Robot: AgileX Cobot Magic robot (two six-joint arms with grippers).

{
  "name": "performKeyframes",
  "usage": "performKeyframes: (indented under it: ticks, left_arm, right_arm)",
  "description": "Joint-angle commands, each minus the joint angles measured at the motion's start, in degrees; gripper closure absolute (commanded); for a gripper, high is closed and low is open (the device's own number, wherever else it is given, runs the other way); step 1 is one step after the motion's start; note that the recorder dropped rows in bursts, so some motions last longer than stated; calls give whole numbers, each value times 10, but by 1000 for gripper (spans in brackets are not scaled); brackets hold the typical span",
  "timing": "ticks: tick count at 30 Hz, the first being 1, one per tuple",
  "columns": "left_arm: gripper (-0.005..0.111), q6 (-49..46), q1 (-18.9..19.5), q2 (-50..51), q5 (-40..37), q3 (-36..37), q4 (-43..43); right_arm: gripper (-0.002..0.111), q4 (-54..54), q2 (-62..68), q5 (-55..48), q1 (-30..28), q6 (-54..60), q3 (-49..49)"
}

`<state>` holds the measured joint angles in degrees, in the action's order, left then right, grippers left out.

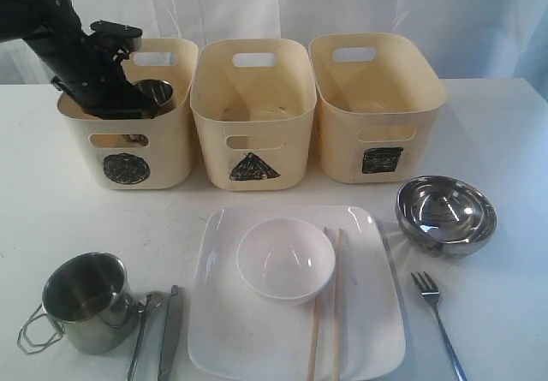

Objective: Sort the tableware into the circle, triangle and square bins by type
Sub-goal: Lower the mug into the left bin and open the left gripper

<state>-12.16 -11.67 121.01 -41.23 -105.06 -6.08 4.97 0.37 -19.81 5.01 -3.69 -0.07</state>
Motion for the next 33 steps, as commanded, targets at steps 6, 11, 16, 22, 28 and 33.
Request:
performKeyframes:
  ticks: [6, 11, 16, 22, 28, 33]
  left_arm:
    - [107, 3, 1, -3, -4, -3, -39]
    - [107, -31, -1, -3, -5, -3, -41]
    - [69, -31, -1, -3, -6, -3, -45]
    - [55, -29, -1, -5, -6, -5, -49]
    - [55, -30, -1, -49, -17, -40, -49]
    - [55, -37, -1, -126, -68, -44, -49]
  right_arm:
    - [108, -4, -4, 2, -5, 0, 1]
    - [108, -4, -4, 2, -5, 0, 1]
    - [108, -4, -4, 2, -5, 0, 1]
    - [108, -4, -4, 2, -5, 0, 1]
    - [108, -4, -4, 2, -5, 0, 1]
    - [108, -4, -4, 2, -5, 0, 1]
